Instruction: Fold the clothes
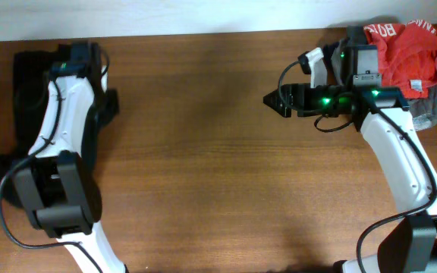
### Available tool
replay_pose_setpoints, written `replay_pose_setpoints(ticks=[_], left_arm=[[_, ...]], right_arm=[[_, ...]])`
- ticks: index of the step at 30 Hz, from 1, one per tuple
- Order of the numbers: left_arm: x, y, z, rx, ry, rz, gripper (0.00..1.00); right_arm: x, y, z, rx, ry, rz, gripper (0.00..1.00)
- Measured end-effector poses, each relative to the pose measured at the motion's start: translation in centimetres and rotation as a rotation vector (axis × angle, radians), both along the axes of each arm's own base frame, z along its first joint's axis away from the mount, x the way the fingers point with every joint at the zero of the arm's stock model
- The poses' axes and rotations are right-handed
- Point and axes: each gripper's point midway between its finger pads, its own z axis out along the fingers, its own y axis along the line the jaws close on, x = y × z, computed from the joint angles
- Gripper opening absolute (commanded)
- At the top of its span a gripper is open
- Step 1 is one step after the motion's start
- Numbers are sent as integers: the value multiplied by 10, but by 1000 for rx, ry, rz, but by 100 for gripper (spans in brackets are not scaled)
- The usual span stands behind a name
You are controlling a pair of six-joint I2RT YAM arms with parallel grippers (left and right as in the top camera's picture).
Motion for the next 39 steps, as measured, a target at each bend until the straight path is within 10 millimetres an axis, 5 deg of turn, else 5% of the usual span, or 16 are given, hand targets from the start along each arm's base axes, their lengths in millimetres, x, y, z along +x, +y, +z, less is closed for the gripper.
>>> replay_pose_setpoints(ticks=[8,19,33,39], left_arm=[[44,-81,104,-50,-227,-194,1],[52,-160,202,-116,-463,-354,1],[40,-199,218,-276,-481,-460,1],[30,-212,215,-358,-442,-499,1]], right_arm=[[6,-23,0,4,4,-57,93],[7,-28,1,-16,-42,-29,95],[8,18,1,-141,-236,169,95],[37,50,-3,-129,-349,203,95]])
